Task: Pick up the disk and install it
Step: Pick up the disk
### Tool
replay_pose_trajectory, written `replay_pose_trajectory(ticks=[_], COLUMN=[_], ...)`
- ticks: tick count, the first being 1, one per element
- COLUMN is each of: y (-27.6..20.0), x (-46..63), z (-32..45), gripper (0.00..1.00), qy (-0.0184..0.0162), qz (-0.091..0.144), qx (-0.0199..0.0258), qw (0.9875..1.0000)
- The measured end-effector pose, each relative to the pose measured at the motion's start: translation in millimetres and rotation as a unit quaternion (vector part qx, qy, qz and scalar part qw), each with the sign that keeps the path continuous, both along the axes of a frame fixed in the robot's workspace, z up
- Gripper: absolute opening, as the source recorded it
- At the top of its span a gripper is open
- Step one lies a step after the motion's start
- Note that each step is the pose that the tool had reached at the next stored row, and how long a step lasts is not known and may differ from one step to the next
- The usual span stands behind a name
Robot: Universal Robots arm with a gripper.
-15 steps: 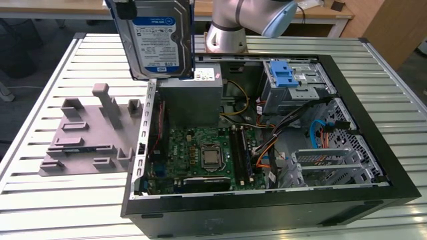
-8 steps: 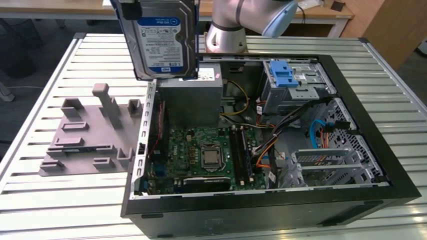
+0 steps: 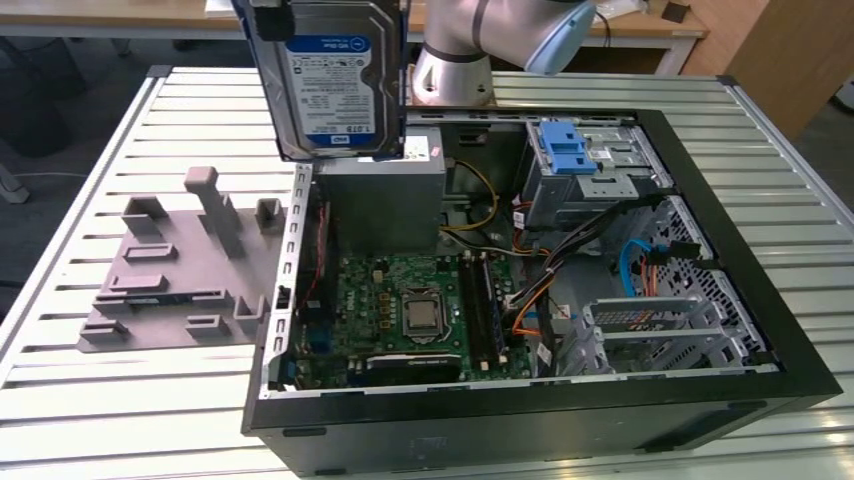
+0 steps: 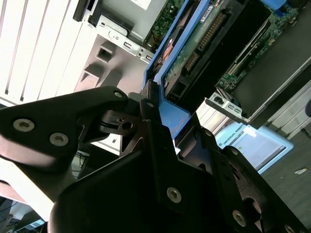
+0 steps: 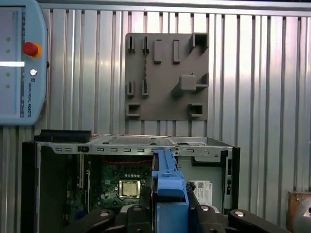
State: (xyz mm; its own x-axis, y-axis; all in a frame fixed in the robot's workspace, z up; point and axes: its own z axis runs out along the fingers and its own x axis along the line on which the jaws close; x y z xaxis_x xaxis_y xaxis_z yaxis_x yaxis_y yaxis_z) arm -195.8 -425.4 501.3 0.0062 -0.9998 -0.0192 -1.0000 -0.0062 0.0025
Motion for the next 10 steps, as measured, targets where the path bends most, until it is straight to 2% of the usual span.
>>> replay_pose_trajectory(ticks=[10], y=[-0.1], x=[10.3], z=[-0.7], gripper=[0.36], qy=[0.0], qz=[0.0], qx=[0.0], qw=[1.0])
